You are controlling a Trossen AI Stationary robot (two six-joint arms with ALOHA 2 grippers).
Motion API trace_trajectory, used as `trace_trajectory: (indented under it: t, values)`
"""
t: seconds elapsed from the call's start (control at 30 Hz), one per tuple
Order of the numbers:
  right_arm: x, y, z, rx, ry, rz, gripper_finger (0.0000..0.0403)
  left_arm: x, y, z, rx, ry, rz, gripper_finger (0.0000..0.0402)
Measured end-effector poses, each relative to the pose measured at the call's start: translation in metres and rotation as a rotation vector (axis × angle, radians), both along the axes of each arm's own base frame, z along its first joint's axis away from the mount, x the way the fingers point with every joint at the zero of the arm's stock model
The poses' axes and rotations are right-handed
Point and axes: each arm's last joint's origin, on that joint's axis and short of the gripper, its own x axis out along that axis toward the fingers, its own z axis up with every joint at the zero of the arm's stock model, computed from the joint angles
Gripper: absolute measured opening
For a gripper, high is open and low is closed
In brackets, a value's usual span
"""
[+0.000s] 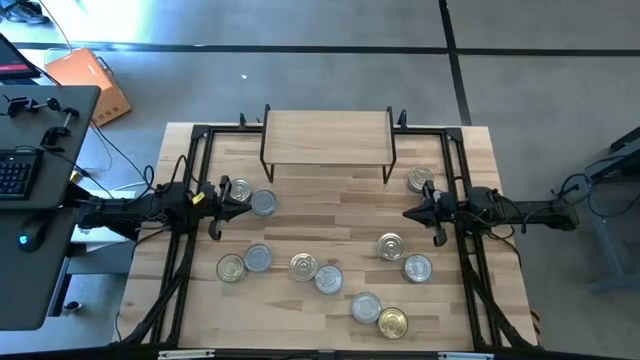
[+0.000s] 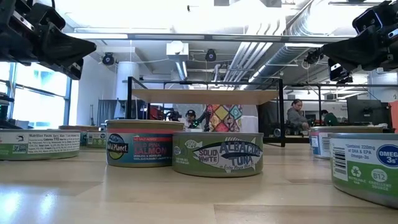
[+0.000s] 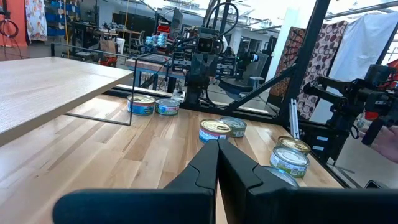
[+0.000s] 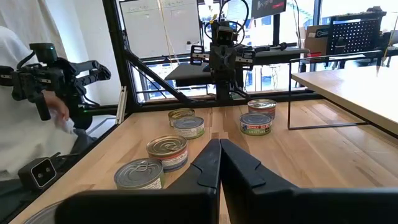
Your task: Stack canned seafood by type on shelf
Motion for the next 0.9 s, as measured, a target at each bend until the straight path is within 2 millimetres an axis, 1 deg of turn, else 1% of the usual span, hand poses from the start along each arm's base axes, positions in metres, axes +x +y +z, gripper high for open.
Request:
trace_trajectory:
  t: [0.23, 0.3, 0.37, 0.47, 0.57, 0.67, 0.77, 0.83, 0.9]
  values:
    - [0.000, 0.000, 0.002, -0.041, -0.022, -0.006, 0.0000, 0.000, 0.000, 0.000, 0.000, 0.000, 0.000, 0.0000]
    - [-0.001, 0.000, 0.010, 0.078, -0.098, -0.002, 0.0000, 0.000, 0.000, 0.000, 0.000, 0.000, 0.000, 0.0000]
    - [-0.003, -0.001, 0.021, 0.184, -0.209, -0.001, 0.0000, 0.000, 0.000, 0.000, 0.000, 0.000, 0.000, 0.0000]
    - [-0.008, -0.002, 0.036, 0.268, -0.371, -0.017, 0.0000, 0.000, 0.000, 0.000, 0.000, -0.001, 0.000, 0.0000]
    - [-0.010, -0.003, 0.043, 0.330, -0.445, -0.030, 0.0000, 0.000, 0.000, 0.002, 0.037, -0.023, 0.011, 0.0000]
    - [-0.005, -0.002, 0.042, 0.355, -0.430, -0.035, 0.0000, 0.000, 0.001, 0.004, 0.099, -0.040, 0.030, 0.0000]
    - [0.005, 0.001, 0.036, 0.352, -0.339, -0.032, 0.0000, 0.000, 0.001, 0.004, 0.101, -0.034, 0.032, 0.0000]
    - [0.012, 0.002, 0.031, 0.361, -0.292, -0.070, 0.0000, 0.000, 0.001, 0.003, 0.096, -0.031, 0.032, 0.0000]
    - [0.018, 0.002, 0.028, 0.435, -0.268, -0.119, 0.0000, 0.000, 0.001, 0.003, 0.097, -0.031, 0.032, 0.0000]
